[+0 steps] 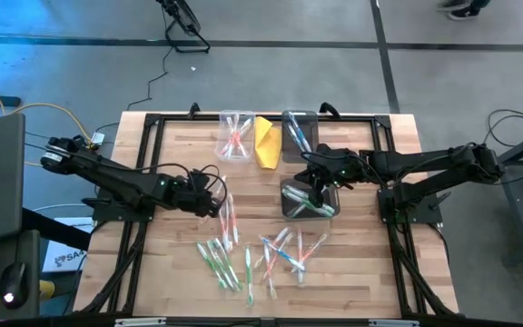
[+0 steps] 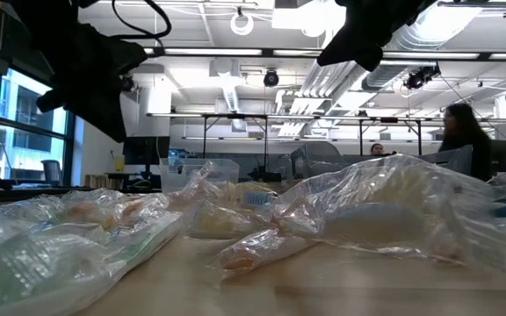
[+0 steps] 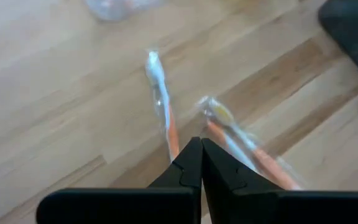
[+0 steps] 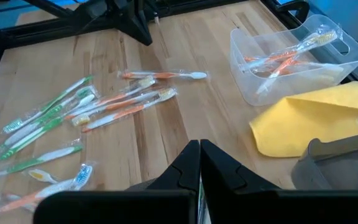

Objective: Pick & Place Toothbrushes
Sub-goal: Put the orange toothbrush into the transparent bin

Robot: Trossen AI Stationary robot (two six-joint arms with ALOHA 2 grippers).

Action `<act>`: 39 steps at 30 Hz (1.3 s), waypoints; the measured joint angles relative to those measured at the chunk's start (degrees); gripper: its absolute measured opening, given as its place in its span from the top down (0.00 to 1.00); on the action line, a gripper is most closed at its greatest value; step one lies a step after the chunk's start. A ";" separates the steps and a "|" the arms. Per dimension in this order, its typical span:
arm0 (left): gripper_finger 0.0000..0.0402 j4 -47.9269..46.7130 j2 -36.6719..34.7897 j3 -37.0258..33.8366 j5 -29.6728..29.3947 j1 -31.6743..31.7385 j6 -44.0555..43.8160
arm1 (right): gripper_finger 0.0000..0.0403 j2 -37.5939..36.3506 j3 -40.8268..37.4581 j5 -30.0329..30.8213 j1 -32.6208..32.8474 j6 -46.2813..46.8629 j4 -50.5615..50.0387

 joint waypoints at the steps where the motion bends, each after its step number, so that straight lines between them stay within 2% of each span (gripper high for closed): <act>1: 1.00 0.05 0.11 0.00 0.63 0.00 0.41 | 0.99 0.00 0.00 0.00 -0.02 -0.20 0.00; 7: 1.00 0.27 0.12 0.00 1.86 0.02 4.37 | 0.99 0.00 0.00 0.00 -0.01 -0.30 0.02; 10: 0.98 0.25 0.11 0.00 1.85 0.02 2.85 | 0.99 0.00 0.00 0.00 0.00 -0.50 0.02; 13: 0.91 0.13 0.11 0.00 1.82 0.02 1.42 | 0.99 0.00 0.00 0.00 -0.02 -1.61 0.02; 20: 0.69 -0.25 1.37 0.02 1.63 0.02 1.65 | 0.99 0.00 -0.01 0.00 0.00 -1.79 0.02; 23: 0.64 -0.90 2.48 0.03 1.50 0.02 1.28 | 0.99 0.18 0.00 0.01 -0.01 -2.05 0.03; 34: 0.63 -0.31 10.59 -0.03 3.76 0.02 -1.29 | 0.99 5.47 -0.04 1.44 -0.11 -3.30 0.10; 39: 0.63 0.53 12.69 -0.02 8.75 0.02 -2.22 | 0.99 5.64 -0.02 1.27 -0.07 -2.80 -0.27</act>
